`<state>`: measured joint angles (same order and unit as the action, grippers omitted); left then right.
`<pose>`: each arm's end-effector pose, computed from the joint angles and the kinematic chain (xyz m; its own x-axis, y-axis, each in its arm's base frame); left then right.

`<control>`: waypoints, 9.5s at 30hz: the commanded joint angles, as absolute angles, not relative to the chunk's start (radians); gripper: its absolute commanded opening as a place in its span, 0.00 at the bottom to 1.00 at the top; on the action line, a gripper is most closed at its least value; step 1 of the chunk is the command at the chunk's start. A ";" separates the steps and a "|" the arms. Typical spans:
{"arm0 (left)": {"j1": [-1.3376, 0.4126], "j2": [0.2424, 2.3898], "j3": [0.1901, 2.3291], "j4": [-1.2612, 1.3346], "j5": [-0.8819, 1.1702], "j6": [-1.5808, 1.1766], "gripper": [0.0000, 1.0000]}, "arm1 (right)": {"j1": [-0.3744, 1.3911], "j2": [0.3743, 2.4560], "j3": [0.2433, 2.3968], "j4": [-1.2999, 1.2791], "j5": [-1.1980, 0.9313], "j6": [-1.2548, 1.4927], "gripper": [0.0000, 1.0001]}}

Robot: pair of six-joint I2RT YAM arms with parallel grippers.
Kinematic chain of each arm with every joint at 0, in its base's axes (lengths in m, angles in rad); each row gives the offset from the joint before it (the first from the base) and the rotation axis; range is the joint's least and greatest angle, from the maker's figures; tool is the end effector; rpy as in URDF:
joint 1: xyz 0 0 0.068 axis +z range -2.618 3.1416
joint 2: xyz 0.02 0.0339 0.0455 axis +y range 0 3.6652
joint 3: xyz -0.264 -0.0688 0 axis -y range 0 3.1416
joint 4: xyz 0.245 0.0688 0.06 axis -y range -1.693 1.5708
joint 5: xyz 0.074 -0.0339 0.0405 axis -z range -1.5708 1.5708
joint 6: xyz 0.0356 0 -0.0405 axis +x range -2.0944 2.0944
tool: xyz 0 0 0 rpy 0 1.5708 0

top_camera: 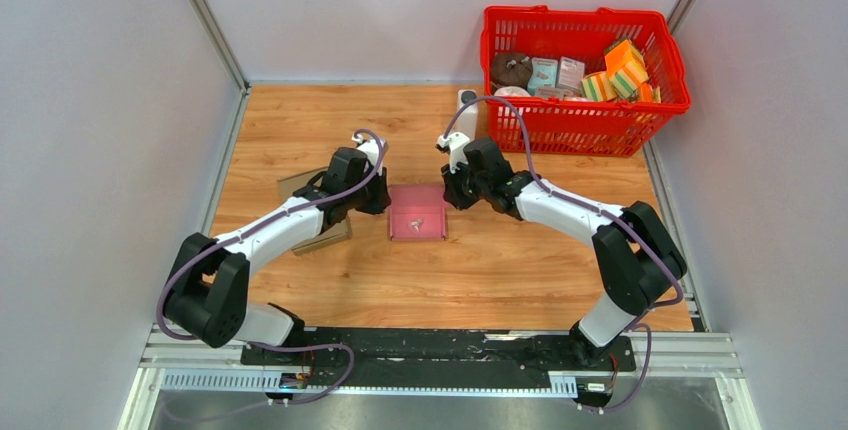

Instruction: Fold the paper box

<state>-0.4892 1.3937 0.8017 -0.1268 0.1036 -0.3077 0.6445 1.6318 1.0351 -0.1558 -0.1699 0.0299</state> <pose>0.2566 -0.1408 0.2144 -0.7163 0.0401 -0.6966 0.3349 0.8956 -0.2928 0.2779 0.2164 0.2144 -0.5668 -0.3891 -0.7262 -0.6742 0.7257 0.1373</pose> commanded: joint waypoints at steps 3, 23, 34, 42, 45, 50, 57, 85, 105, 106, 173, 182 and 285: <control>-0.537 1.410 0.860 -0.097 0.003 -0.325 0.03 | 0.702 1.628 1.110 -0.160 -0.019 0.139 0.00; -0.750 1.355 0.655 0.153 -0.454 -0.522 0.00 | 0.982 1.651 0.881 0.225 0.750 0.497 0.00; -0.801 1.353 0.580 0.196 -0.469 -0.577 0.00 | 1.023 1.643 0.793 0.288 0.802 0.571 0.00; -0.825 1.359 0.528 0.224 -0.486 -0.591 0.00 | 1.060 1.643 0.710 0.365 0.834 0.588 0.00; -0.830 1.365 0.505 0.239 -0.497 -0.595 0.00 | 1.069 1.647 0.672 0.416 0.833 0.588 0.00; -0.838 1.364 0.480 0.245 -0.512 -0.598 0.00 | 1.084 1.635 0.649 0.402 0.833 0.594 0.07; -0.842 1.345 0.469 0.226 -0.522 -0.562 0.00 | 1.097 1.470 0.640 0.140 0.776 0.614 0.48; -0.483 1.264 0.836 -0.106 0.369 -0.655 0.21 | 0.627 1.549 0.997 -0.213 -0.302 0.594 0.62; -0.483 1.506 0.569 0.173 0.377 -0.667 0.12 | 0.630 1.684 0.796 -0.029 -0.304 0.577 0.50; -0.483 1.506 0.572 0.169 0.379 -0.658 0.12 | 0.629 1.689 0.801 -0.037 -0.304 0.568 0.50; -0.333 1.491 0.710 -0.029 0.405 -0.568 0.57 | 0.586 1.786 0.870 -0.009 -0.264 0.502 0.32; -0.296 1.494 0.729 -0.011 0.523 -0.627 0.74 | 0.534 1.793 0.784 0.081 -0.294 0.563 0.19; -0.275 1.040 0.454 -0.054 0.536 -0.707 0.45 | 0.941 1.426 0.917 -0.429 -0.037 -0.019 0.24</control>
